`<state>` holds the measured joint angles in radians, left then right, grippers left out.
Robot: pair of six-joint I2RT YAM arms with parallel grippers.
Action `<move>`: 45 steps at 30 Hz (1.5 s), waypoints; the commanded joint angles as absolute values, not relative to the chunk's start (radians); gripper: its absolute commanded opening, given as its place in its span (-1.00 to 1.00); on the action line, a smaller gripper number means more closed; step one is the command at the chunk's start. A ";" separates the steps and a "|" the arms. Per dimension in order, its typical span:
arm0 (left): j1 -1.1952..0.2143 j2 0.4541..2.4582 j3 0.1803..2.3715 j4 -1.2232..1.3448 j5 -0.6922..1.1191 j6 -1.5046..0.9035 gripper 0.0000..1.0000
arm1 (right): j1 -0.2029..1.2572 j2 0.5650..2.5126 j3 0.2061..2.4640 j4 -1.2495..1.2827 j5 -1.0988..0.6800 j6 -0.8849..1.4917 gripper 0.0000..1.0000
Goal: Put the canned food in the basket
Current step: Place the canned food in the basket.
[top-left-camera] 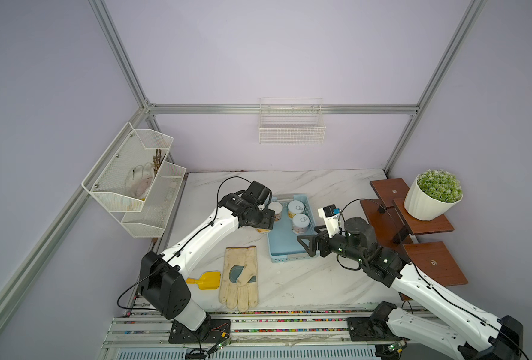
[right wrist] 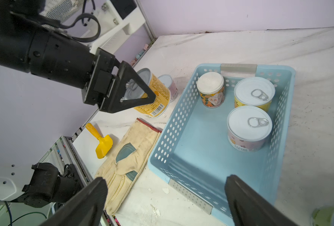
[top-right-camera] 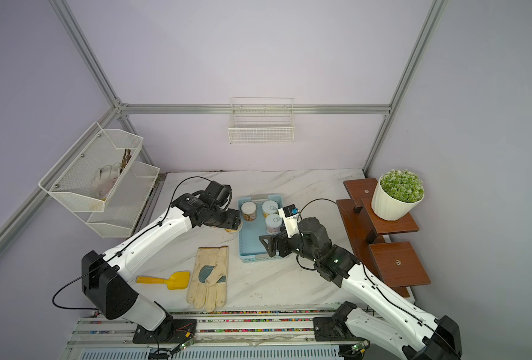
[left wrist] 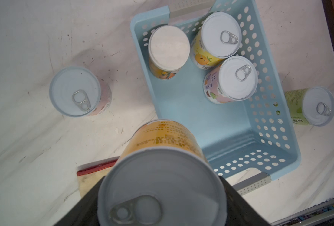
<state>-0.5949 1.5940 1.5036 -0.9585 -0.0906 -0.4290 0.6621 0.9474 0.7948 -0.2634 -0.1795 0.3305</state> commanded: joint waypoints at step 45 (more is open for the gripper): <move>-0.704 2.079 1.773 -0.799 -0.326 -0.423 -1.00 | 0.508 0.784 0.660 -0.279 -0.091 0.375 0.94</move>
